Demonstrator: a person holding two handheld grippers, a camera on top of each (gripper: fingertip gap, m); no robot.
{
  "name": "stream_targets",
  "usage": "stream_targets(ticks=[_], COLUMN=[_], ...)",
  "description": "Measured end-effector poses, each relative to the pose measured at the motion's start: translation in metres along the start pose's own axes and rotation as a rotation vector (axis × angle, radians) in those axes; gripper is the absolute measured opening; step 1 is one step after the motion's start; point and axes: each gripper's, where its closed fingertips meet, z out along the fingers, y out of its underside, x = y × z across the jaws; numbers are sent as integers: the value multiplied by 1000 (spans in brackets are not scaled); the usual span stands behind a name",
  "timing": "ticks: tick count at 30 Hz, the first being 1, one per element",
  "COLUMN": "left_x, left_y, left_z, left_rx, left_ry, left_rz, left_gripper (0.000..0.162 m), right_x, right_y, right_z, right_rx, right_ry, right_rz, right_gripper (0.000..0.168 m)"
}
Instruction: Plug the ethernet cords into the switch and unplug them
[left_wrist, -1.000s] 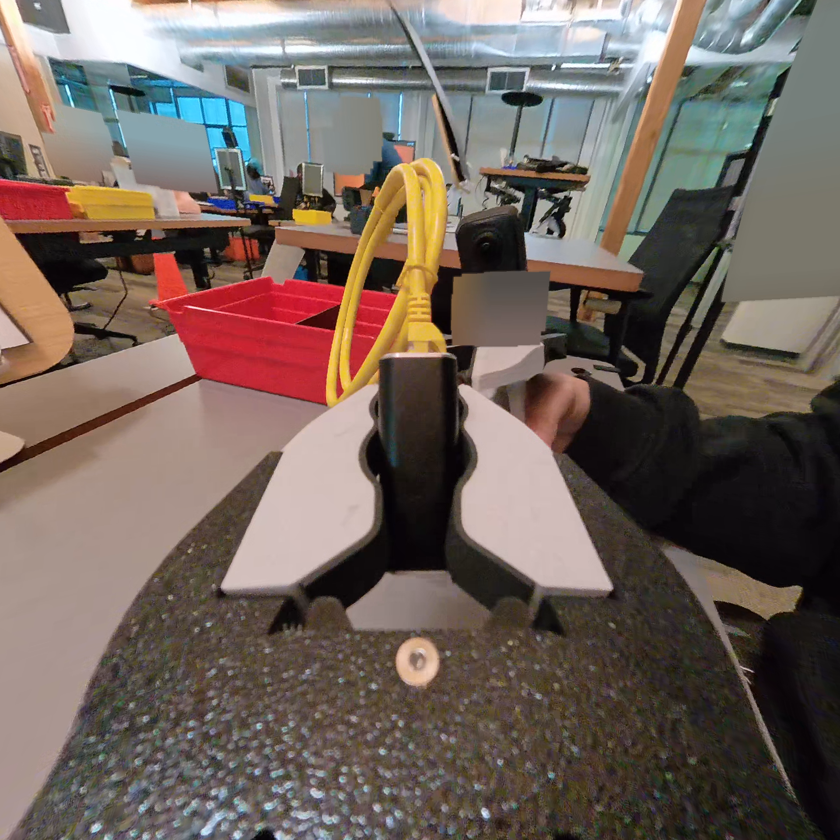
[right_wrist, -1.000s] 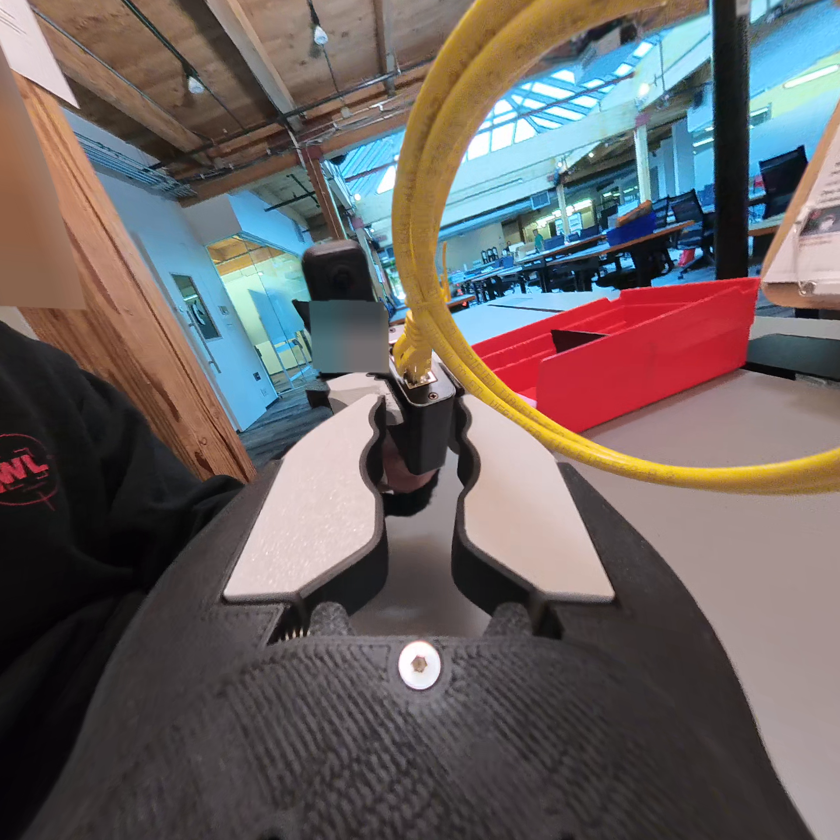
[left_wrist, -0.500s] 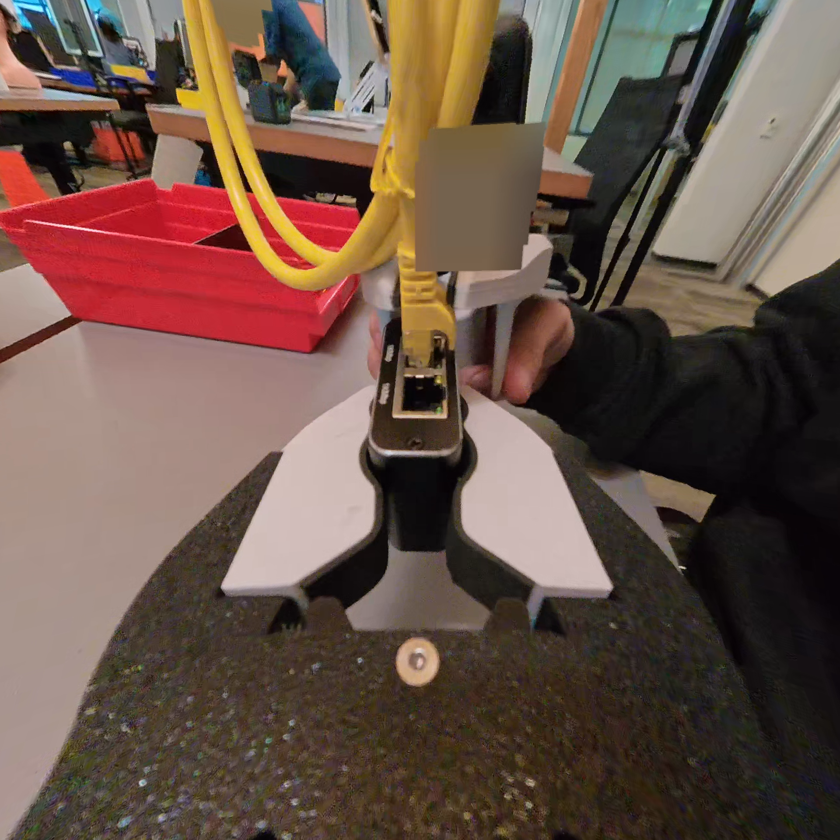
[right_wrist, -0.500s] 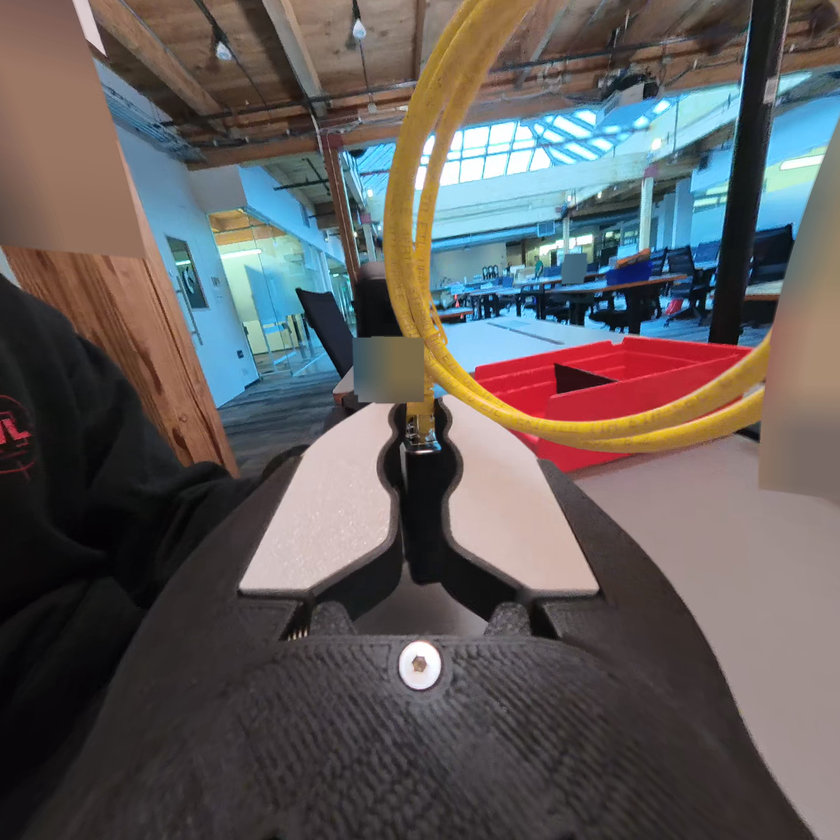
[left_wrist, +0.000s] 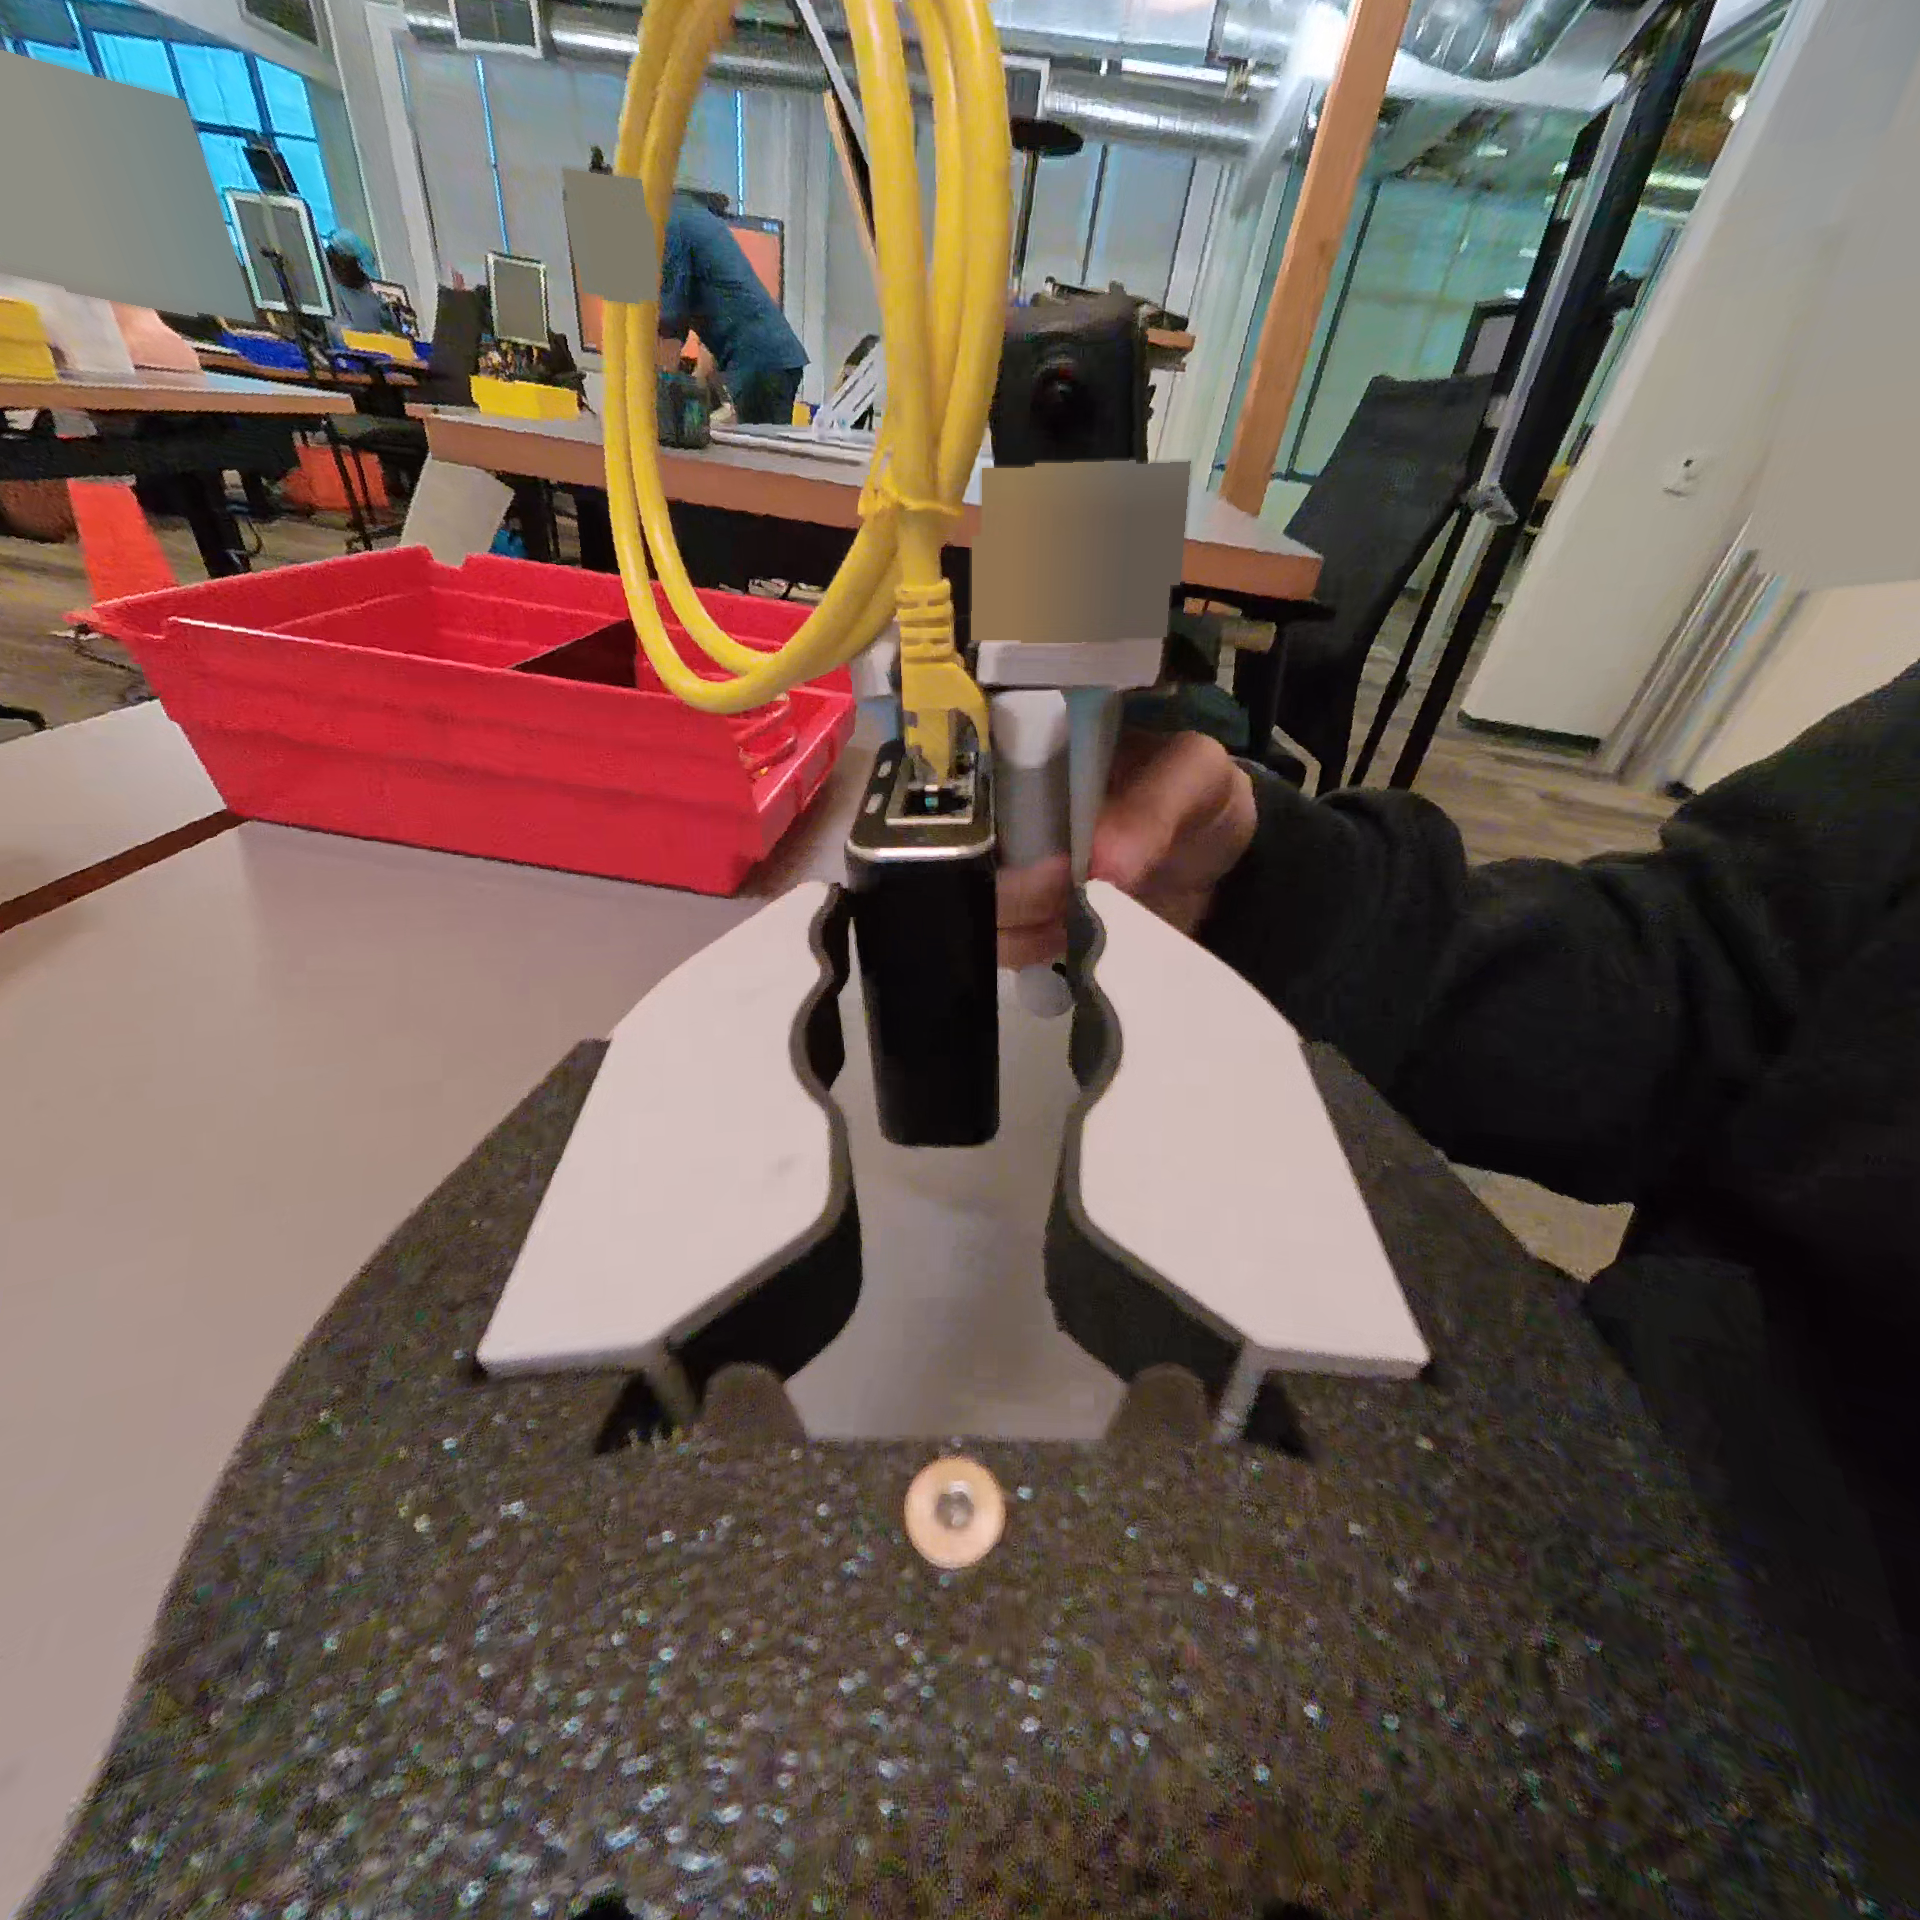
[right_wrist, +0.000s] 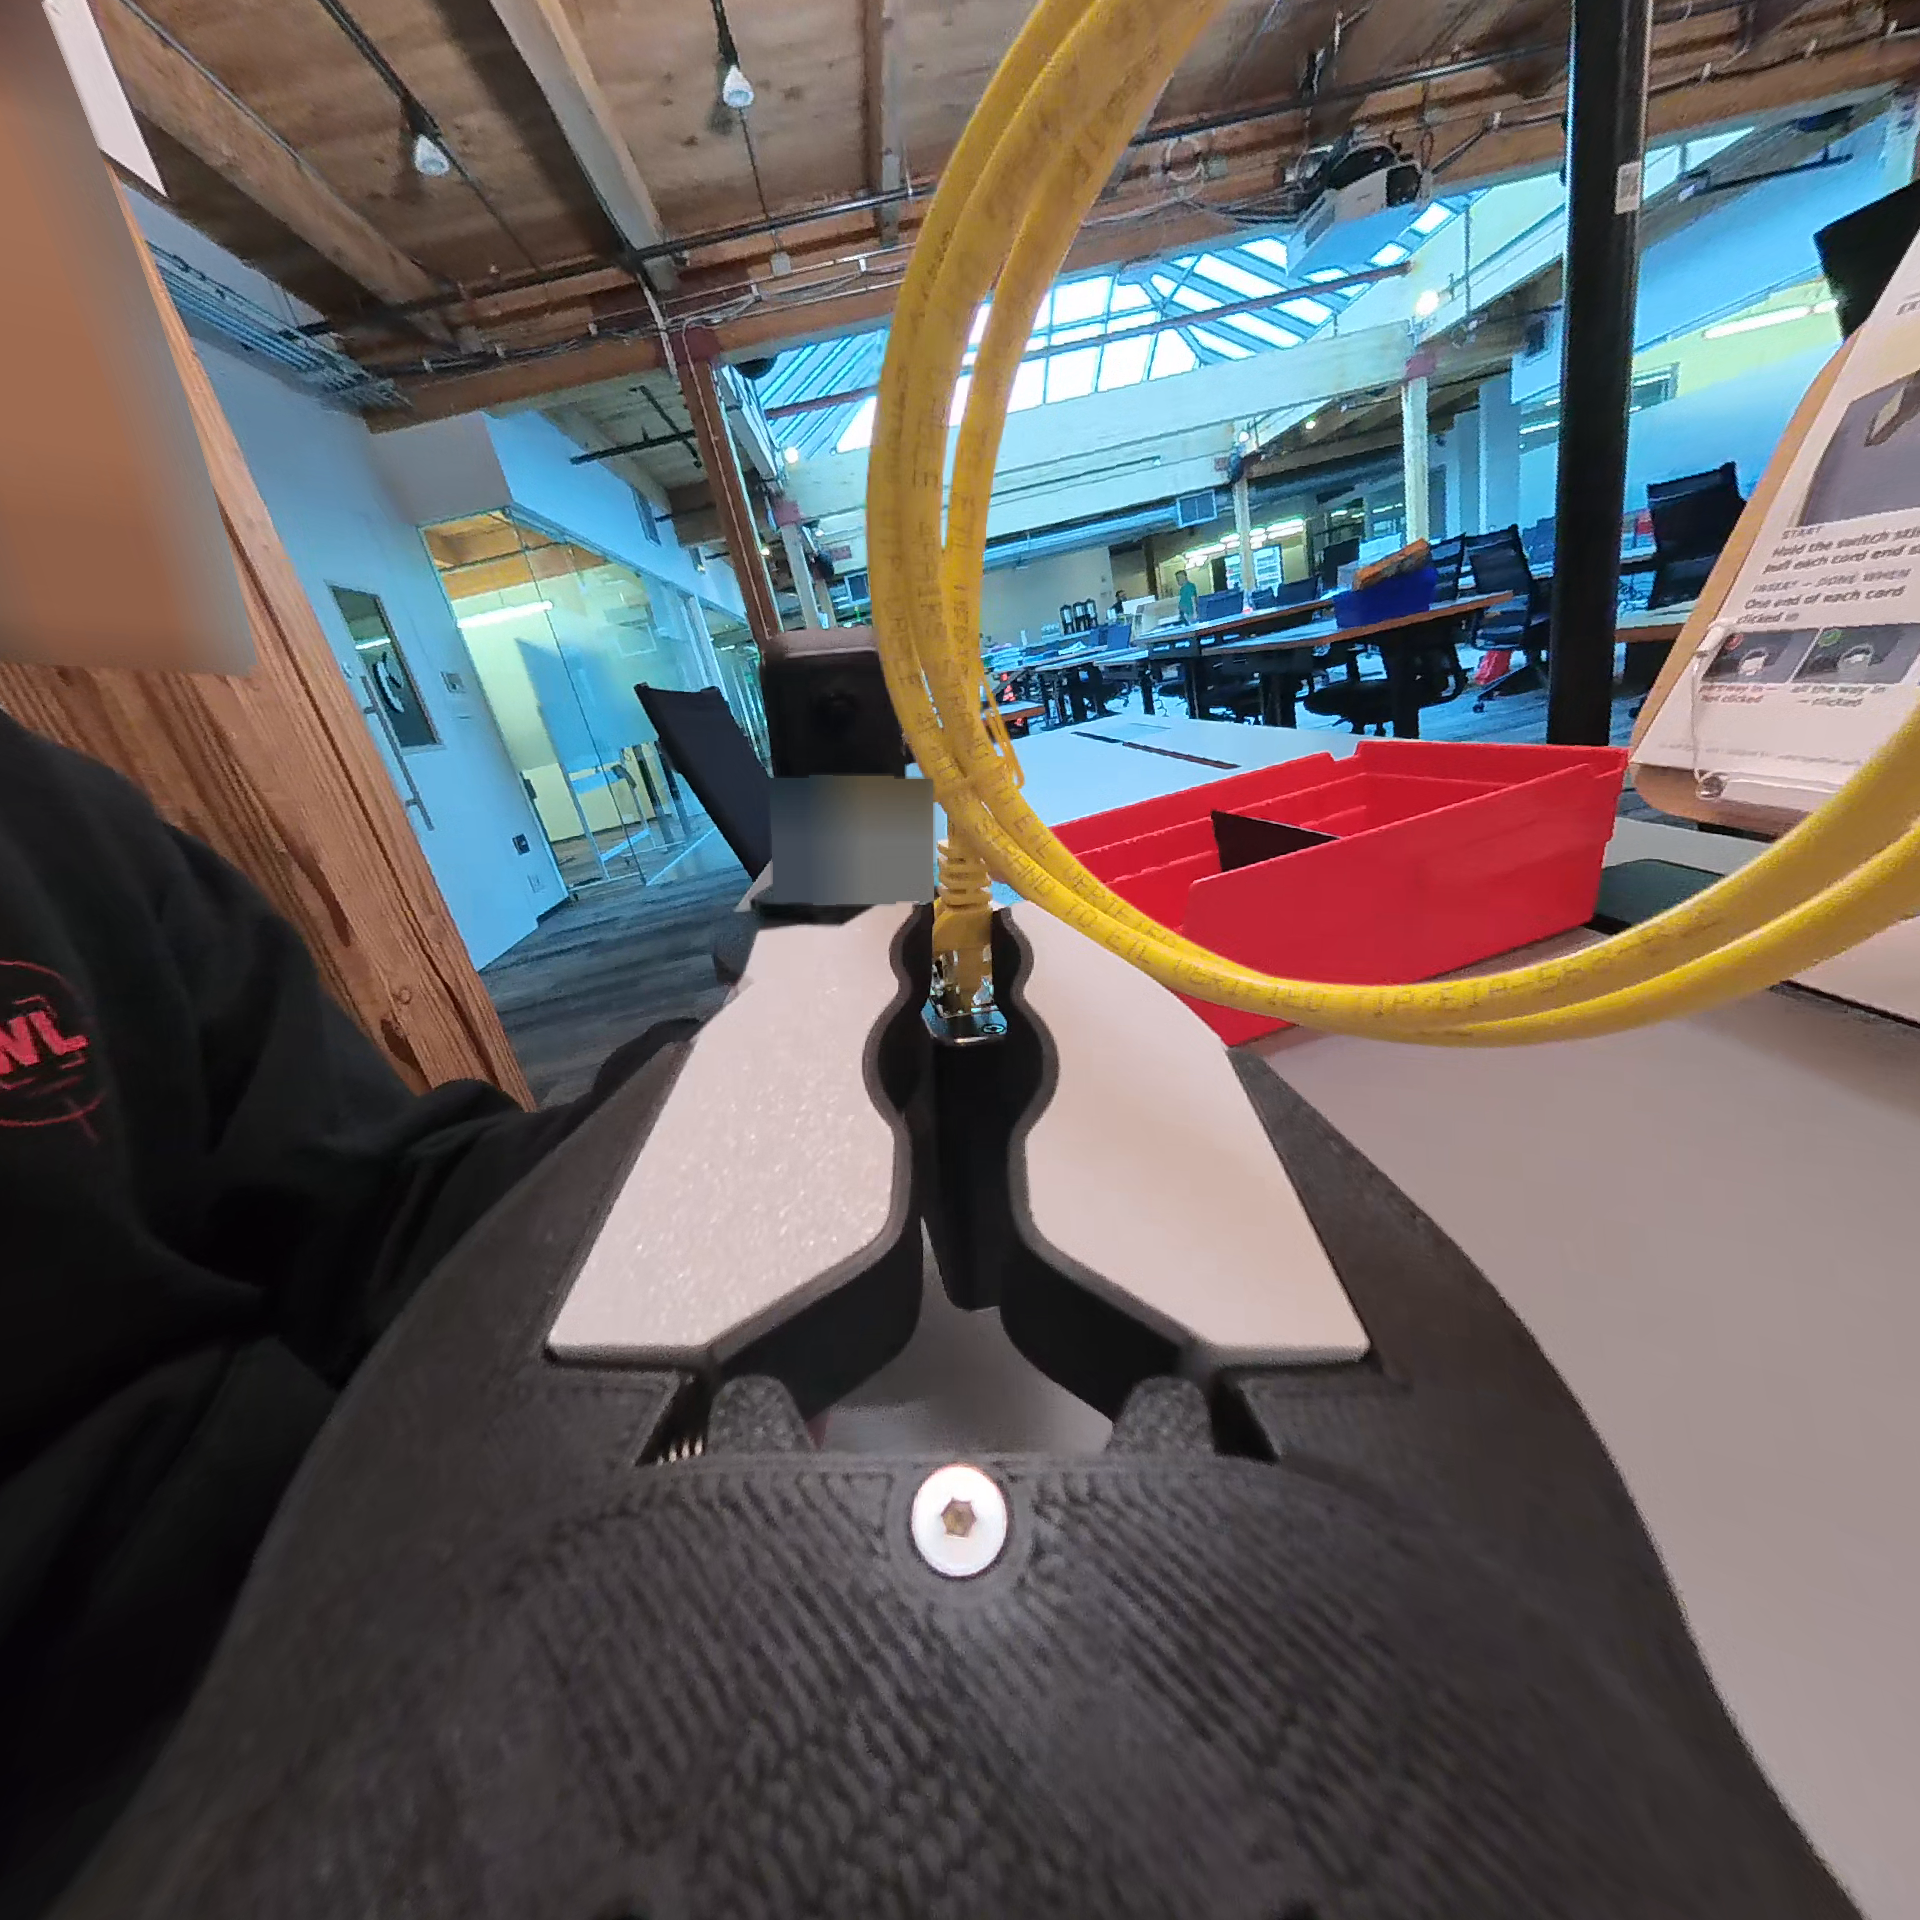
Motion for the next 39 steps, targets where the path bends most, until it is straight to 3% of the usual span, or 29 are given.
stream_targets(ticks=[7, 11, 14, 16, 22, 31, 39], left_x=[-4, -4, -6, -5, -10, -12, -10], left_y=[22, 22, 20, 19, 18, 20, 20], left_z=[5, 4, 5, 4, 1, 0, 2], left_rx=[-165, -151, -115, -105, -88, -94, -95], left_ry=[-57, -38, -26, -10, -33, -35, -22], left_rz=[110, 56, -37, -64, -57, -62, -73], left_gripper=[26, 26, 26, 26, 25, 26, 25], right_x=[-8, -6, -2, 0, 1, 5, 5], right_y=[4, 6, 13, 15, 15, 18, 19], right_z=[7, 8, 8, 10, 14, 11, 10], right_rx=[-22, -45, -95, -122, -112, -139, -126], right_ry=[-35, -13, 28, 52, 54, 86, 67], right_rz=[-12, -21, -66, -77, 21, 4, 29], right_gripper=[12, 13, 29, 32, 40, 24, 26])
